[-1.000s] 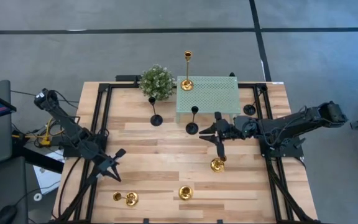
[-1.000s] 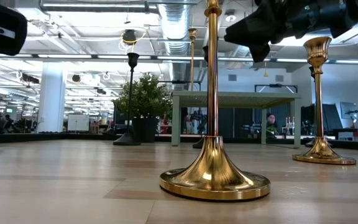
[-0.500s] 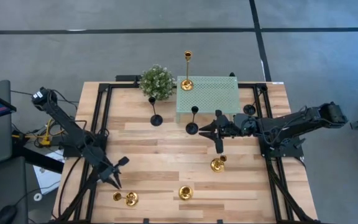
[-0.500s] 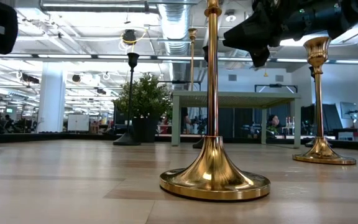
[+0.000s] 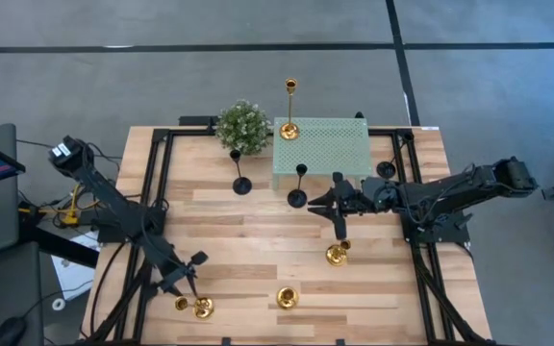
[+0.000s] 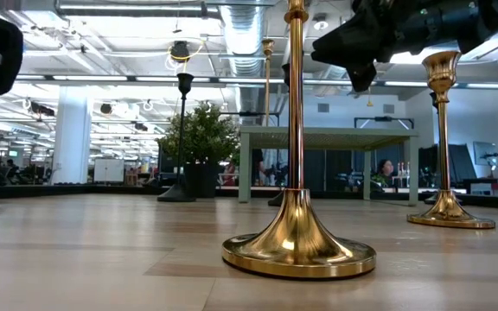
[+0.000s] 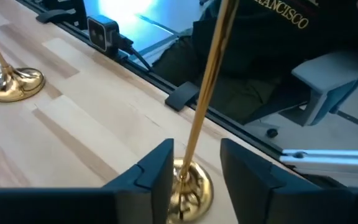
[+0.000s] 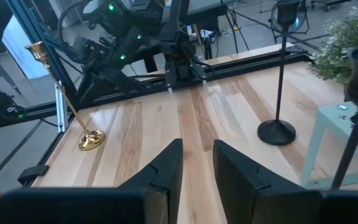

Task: Pick & Place candle stick holders
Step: Put the gold candle holder on the shelf

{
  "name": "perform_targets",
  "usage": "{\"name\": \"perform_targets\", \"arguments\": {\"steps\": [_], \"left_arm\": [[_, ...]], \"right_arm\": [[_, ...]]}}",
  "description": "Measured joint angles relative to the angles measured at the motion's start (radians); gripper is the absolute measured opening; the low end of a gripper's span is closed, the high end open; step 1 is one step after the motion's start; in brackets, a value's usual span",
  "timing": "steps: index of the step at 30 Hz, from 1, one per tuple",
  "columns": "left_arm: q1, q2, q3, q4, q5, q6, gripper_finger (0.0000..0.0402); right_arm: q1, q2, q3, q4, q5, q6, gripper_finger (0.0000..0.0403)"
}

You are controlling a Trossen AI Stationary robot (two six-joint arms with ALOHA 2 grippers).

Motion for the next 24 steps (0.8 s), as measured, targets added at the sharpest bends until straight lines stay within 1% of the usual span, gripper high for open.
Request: {"name": "perform_targets", "arguments": {"steps": [3, 6, 11, 14, 18, 24], "left_arm": [[0.000, 0.063, 0.001, 0.083, 0.000, -0.015, 0.0152], [0.000, 0.121, 0.001, 0.131, 0.001, -0.019, 0.0165], [0.000, 0.208, 0.001, 0.235, 0.001, -0.019, 0.0175], [0.000, 0.255, 0.001, 0.300, 0.003, -0.019, 0.0175], [0.000, 0.301, 0.001, 0.355, 0.034, -0.043, 0.0170], [0.000, 0.315, 0.001, 0.380, 0.045, -0.071, 0.0150]], "right_arm": [[0.000, 0.000, 0.000, 0.000, 0.000, 0.000, 0.0081], [0.000, 0.000, 0.000, 0.000, 0.000, 0.000, 0.0081], [0.000, 0.000, 0.000, 0.000, 0.000, 0.000, 0.0081], [0.000, 0.000, 0.000, 0.000, 0.000, 0.000, 0.0081], [0.000, 0.000, 0.000, 0.000, 0.000, 0.000, 0.0081], [0.000, 0.000, 0.000, 0.000, 0.000, 0.000, 0.0081]]}}
